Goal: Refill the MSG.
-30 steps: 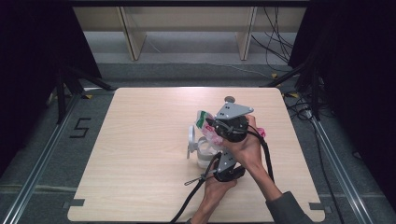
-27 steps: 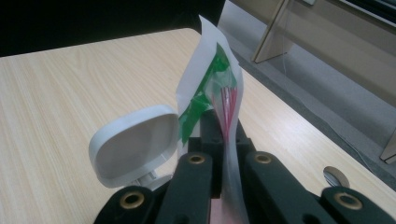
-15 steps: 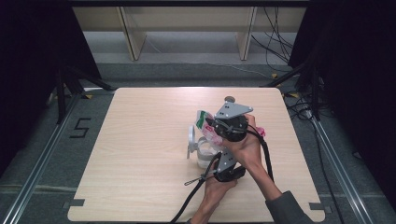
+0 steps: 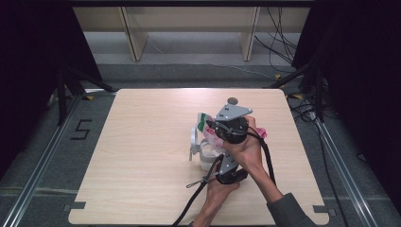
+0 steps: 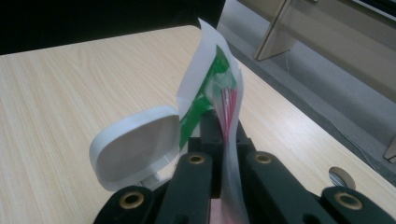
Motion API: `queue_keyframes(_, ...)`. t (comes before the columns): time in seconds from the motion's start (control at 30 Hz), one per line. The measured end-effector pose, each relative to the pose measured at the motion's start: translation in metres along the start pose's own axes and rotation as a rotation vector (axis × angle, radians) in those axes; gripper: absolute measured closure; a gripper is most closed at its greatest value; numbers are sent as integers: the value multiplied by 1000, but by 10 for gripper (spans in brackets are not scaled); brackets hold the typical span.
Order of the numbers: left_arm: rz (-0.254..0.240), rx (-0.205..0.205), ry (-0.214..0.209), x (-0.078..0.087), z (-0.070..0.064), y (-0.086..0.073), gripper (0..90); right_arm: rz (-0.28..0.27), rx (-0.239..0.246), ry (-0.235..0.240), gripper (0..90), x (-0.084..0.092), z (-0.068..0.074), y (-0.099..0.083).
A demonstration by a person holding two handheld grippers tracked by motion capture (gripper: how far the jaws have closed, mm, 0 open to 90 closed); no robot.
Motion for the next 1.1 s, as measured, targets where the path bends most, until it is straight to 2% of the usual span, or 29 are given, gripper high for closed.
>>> queue_keyframes(0.13, 2, 1, -2, 0, 1, -1, 747, -11, 14, -22, 900, 1, -2, 1)
queue_keyframes(0.17, 1, 1, -3, 0, 1, -1, 747, -5, 17, -9, 900, -1, -1, 0)
queue_keyframes(0.47, 1, -3, -1, 1, 1, 0, 746, -4, -13, -10, 900, -1, -1, 1)
queue_keyframes(0.63, -5, 4, -6, 1, 2, 1, 746, -6, 19, -11, 900, -2, -1, 2)
queue_keyframes(0.77, -9, 2, -5, 2, 2, 1, 746, -1, 11, -16, 900, -2, 0, 3)
queue_keyframes(1.03, -17, -5, 1, 2, 2, 2, 745, 6, 26, 0, 900, -2, 2, 5)
queue_keyframes(1.1, -23, -6, 2, 2, 2, 2, 745, 14, 8, 2, 900, -1, 3, 5)
Point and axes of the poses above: each handheld gripper's, and its own axes: x roughly backward along the jaws, y roughly out of its top, z roughly to its left, the point moved 5 cm from there along -x, roughly forward along the jaws, and after that the axes turned 2 degrees about z, right-handed, at the moved point
